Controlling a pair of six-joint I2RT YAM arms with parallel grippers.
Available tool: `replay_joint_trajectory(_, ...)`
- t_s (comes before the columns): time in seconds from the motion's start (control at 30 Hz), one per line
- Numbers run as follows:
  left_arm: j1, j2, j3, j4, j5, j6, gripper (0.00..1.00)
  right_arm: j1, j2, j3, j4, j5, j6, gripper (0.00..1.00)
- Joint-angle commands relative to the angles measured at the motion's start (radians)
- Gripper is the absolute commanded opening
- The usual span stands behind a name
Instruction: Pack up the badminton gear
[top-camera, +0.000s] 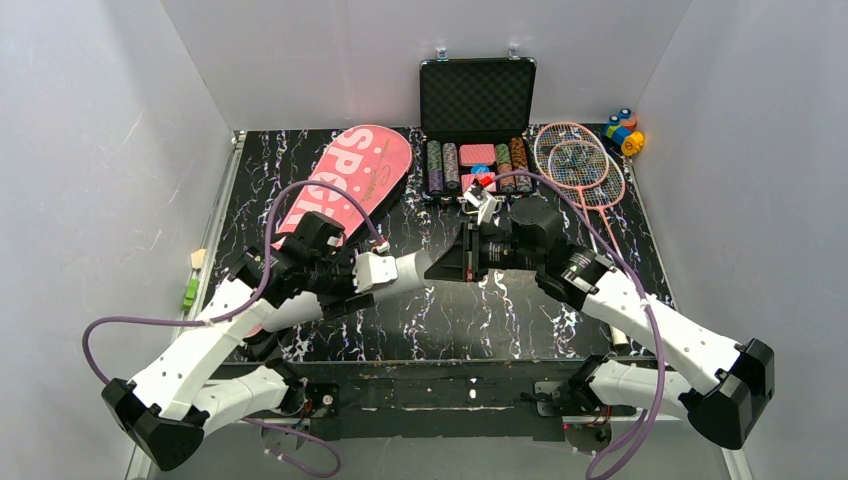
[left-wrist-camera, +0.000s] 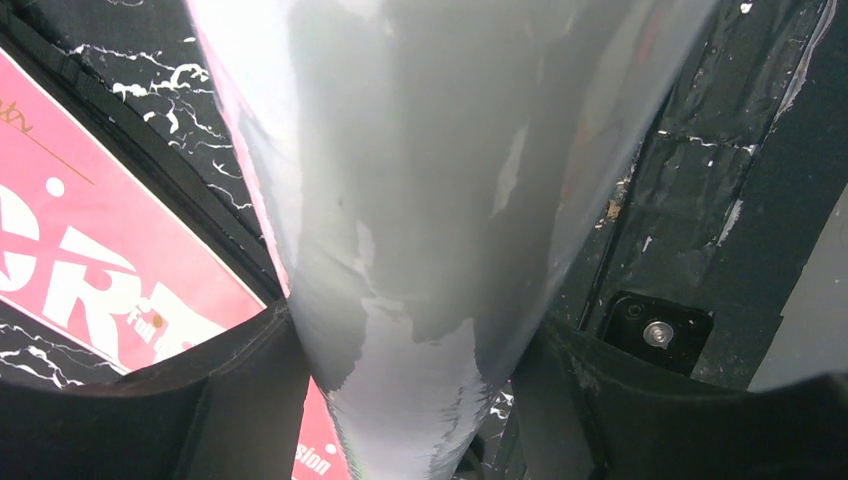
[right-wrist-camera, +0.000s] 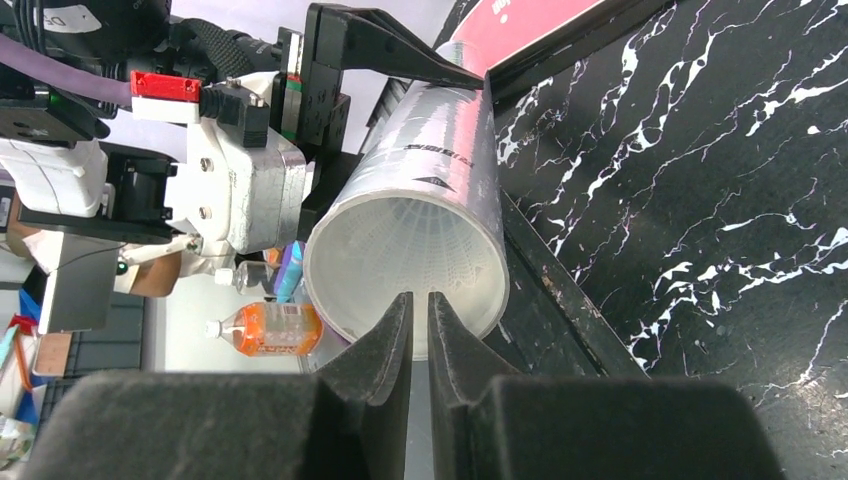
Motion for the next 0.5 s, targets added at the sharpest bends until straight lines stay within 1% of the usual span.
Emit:
replay_joint_trajectory(0.0, -0.005, -0.008, 0.077, 0.043, 0.05, -0.02, 0.23, 0.005, 0.034, -0.016, 0.079, -0.014, 0.031, 0.16)
replay_joint_trajectory(0.17, -0.005, 0.011, 0.139, 0.05, 0.081, -0.057, 0.23, 0.005, 0.056, -0.01, 0.112, -0.034, 0.058, 0.15)
replay_joint_trajectory(0.2, -0.005, 0.017, 0.149, 0.052, 0.073, -0.062, 0.23, 0.005, 0.055, -0.004, 0.113, -0.029, 0.055, 0.17)
replay_joint_trajectory(0.23, -0.005, 0.025, 0.156, 0.056, 0.06, -0.064, 0.22, 0.005, 0.048, 0.005, 0.095, -0.014, 0.047, 0.22)
replay_joint_trajectory(0.27, -0.005, 0.031, 0.157, 0.064, 0.038, -0.067, 0.22, 0.004, 0.035, 0.016, 0.063, 0.011, 0.037, 0.29)
replay_joint_trajectory(0.37, 0.005, 0.062, 0.146, 0.097, -0.089, -0.071, 0.18, -0.032, -0.037, 0.054, -0.043, 0.1, 0.004, 0.52)
replay_joint_trajectory(0.4, 0.02, 0.081, 0.143, 0.107, -0.126, -0.073, 0.17, -0.059, -0.066, 0.06, -0.068, 0.115, -0.001, 0.57)
replay_joint_trajectory(0.47, 0.102, 0.122, 0.14, 0.136, -0.151, -0.084, 0.15, -0.112, -0.123, 0.065, -0.115, 0.143, -0.012, 0.68)
